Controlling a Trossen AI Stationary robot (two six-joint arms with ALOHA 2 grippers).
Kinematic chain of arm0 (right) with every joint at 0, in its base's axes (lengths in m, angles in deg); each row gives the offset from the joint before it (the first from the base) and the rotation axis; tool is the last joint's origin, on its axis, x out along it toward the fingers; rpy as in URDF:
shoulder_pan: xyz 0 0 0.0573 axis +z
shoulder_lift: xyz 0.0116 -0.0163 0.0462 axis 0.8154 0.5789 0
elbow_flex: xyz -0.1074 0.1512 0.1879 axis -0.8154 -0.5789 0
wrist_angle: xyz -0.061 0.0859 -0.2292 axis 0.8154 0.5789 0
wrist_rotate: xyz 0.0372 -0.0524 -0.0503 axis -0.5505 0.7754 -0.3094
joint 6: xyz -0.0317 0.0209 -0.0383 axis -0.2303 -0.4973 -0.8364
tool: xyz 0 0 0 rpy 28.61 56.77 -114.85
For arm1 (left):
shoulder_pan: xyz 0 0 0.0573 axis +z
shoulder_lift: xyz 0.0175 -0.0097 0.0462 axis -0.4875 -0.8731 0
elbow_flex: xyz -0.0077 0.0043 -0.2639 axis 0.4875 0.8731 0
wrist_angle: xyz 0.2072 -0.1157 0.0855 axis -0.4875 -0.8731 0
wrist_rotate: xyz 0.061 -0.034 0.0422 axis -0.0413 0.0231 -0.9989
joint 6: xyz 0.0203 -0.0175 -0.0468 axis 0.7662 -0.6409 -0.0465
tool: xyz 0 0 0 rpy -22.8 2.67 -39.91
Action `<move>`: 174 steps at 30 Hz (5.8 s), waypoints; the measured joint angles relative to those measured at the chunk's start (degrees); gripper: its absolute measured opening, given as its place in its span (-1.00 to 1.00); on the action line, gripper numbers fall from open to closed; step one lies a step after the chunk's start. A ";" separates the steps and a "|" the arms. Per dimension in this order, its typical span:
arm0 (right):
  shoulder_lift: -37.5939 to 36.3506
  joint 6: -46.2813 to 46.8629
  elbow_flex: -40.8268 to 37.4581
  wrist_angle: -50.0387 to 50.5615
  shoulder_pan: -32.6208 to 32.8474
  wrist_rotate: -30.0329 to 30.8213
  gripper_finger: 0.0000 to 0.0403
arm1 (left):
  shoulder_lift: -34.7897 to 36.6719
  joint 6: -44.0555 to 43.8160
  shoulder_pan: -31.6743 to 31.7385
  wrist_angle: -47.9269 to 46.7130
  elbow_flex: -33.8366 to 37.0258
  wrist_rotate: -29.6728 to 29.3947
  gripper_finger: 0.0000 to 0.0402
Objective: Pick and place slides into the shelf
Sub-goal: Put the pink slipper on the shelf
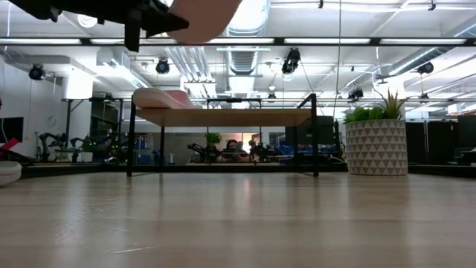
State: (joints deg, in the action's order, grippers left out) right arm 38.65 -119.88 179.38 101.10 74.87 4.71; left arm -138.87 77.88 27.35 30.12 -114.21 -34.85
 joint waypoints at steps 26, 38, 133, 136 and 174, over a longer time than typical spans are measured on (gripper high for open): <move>1.33 -9.41 0.00 -13.93 -1.15 -12.61 -0.08 | -7.87 3.36 0.00 16.88 -0.94 12.50 -0.88; 3.21 -13.14 0.00 -13.80 -2.05 -11.45 -0.70 | -8.64 3.49 0.00 18.71 -0.98 12.29 -0.88; 10.21 -30.48 -20.90 -43.58 -20.36 4.36 -0.71 | -18.93 7.75 -9.14 -1.88 -16.02 -21.04 -0.03; 10.21 -30.97 -20.90 -43.87 -20.30 3.96 -0.71 | -20.33 7.85 -8.73 -2.86 -17.00 -21.78 -0.03; 10.17 -31.19 -20.98 -43.28 -20.32 4.22 -0.71 | -29.75 9.86 -6.09 -11.38 -27.76 -28.38 -0.76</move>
State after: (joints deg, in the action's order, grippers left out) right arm 48.82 -151.07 158.39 57.82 54.55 8.94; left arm -168.62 87.74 21.26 18.74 -141.97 -63.23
